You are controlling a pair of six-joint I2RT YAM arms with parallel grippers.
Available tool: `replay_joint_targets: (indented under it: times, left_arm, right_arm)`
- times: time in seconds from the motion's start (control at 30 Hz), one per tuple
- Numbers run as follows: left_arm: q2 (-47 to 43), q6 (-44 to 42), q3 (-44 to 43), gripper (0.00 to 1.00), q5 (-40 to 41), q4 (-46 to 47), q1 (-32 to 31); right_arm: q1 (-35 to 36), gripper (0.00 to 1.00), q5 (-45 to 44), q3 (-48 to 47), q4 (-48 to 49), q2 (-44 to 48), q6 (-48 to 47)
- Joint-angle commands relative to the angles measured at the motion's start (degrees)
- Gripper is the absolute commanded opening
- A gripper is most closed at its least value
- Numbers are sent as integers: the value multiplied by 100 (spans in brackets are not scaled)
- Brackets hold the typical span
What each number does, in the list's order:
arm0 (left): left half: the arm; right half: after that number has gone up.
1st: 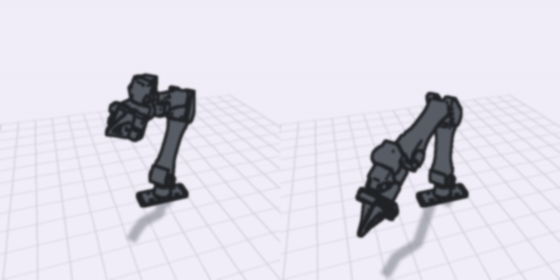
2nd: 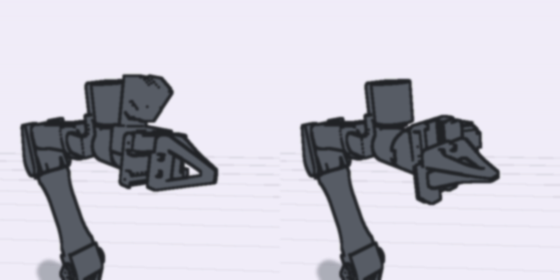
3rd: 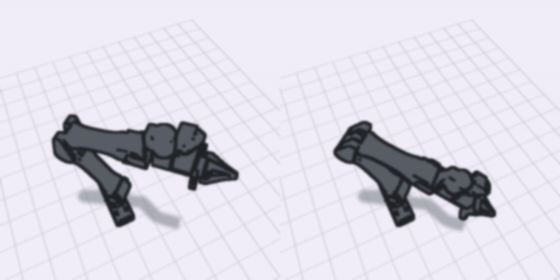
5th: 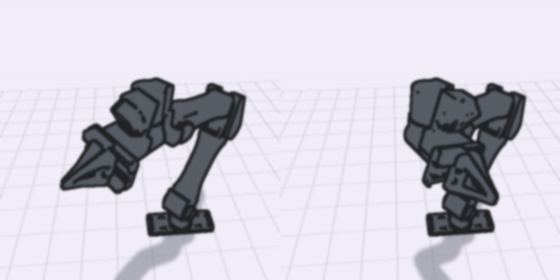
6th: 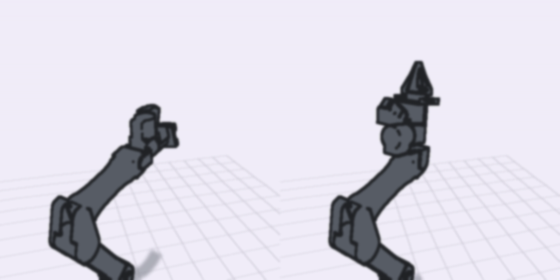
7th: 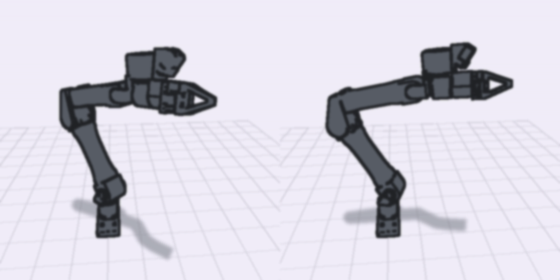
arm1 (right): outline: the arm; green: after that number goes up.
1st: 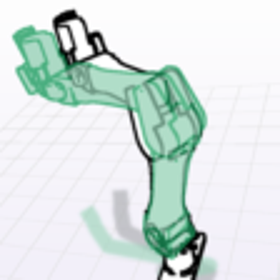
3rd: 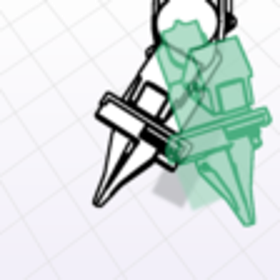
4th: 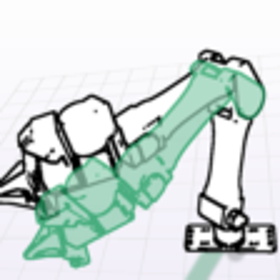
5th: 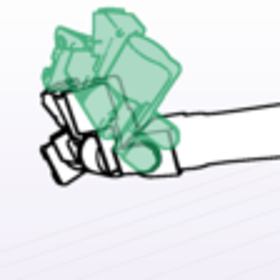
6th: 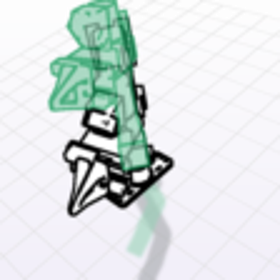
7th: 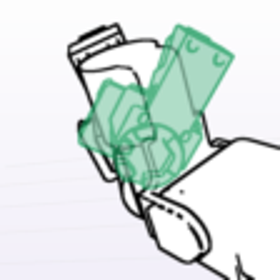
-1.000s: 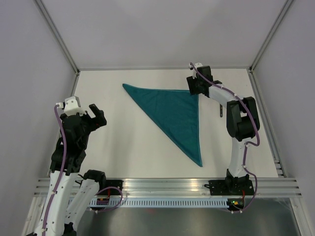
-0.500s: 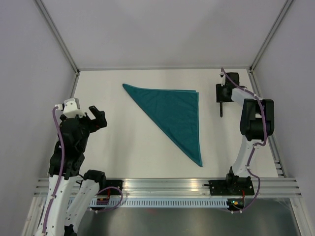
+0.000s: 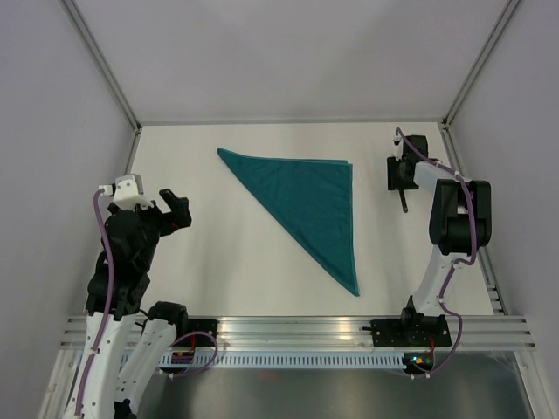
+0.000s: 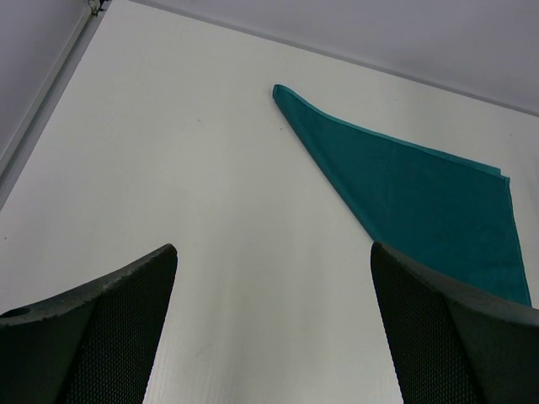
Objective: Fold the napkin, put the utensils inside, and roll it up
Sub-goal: Pick up the knife at the center of the board.
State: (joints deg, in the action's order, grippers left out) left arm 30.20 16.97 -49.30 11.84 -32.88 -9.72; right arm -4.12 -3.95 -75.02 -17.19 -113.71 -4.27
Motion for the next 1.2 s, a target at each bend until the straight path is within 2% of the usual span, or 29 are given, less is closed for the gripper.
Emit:
replay_joint_targets:
  times: [0.0, 0.13, 0.17, 0.2, 0.33, 0.47, 0.57, 0.73, 0.9, 1.17]
  left_arm:
    - [-22, -256, 34, 100, -120, 116, 22]
    - [-5, -256, 43, 100, -155, 124, 31]
    - [4, -256, 43, 100, -164, 124, 22]
    - [-5, -256, 34, 100, -173, 124, 31]
    - [4, -247, 34, 100, -190, 124, 31]
    - [21, -247, 52, 100, -173, 124, 22]
    - [39, -256, 52, 100, -155, 124, 31]
    - [83, -256, 43, 100, -138, 124, 31]
    - [109, -238, 43, 100, -120, 115, 31]
    - [162, -247, 52, 100, -76, 115, 31]
  right_arm:
    - [-89, 52, -124, 225, -162, 209, 6]
    - [-299, 46, -10, 409, -214, 349, -187]
    - [-335, 39, 42, 471, -241, 350, -223]
    - [-370, 36, 121, 497, -258, 358, -258]
    - [-441, 31, 201, 638, -215, 262, -434]
    - [-449, 11, 534, 542, -250, 121, -548]
    - [-449, 0, 710, 480, -267, 121, -618]
    - [-449, 1, 886, 436, -372, 515, -671]
    - [-397, 1, 1194, -11, -837, 833, -619]
    - [279, 0, 1212, -302, -1225, 1237, -487]
